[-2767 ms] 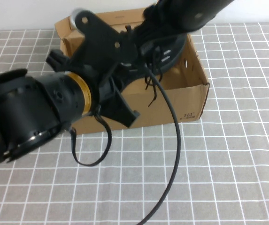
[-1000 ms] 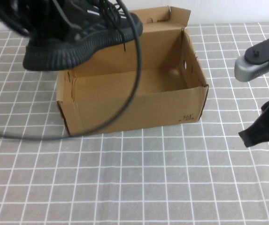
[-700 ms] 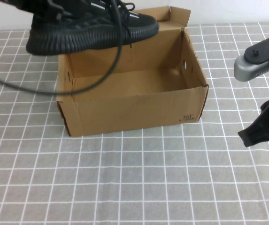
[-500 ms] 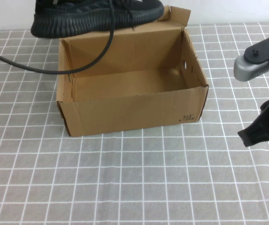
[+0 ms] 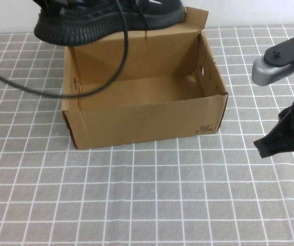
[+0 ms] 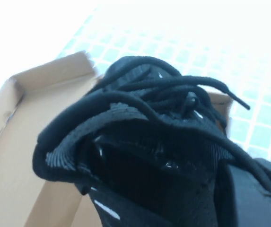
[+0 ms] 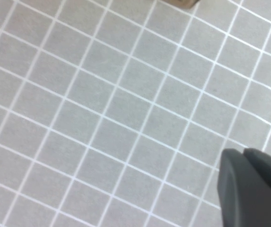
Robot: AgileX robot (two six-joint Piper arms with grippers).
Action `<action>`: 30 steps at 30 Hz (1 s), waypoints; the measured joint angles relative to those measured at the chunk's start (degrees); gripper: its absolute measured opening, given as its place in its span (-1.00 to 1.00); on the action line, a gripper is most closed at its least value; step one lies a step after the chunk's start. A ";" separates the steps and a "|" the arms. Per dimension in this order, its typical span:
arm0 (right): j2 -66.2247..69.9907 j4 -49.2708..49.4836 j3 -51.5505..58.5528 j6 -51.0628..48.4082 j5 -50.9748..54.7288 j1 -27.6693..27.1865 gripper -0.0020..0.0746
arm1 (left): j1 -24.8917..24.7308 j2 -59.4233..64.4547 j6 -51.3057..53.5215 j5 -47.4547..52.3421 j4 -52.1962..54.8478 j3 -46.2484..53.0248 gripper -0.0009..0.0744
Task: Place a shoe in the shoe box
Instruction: Place the shoe in the shoe box
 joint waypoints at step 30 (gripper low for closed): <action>0.00 -9.20 2.29 4.23 -0.27 -0.13 -0.99 | 1.77 12.92 26.23 -1.18 -9.92 2.31 -0.94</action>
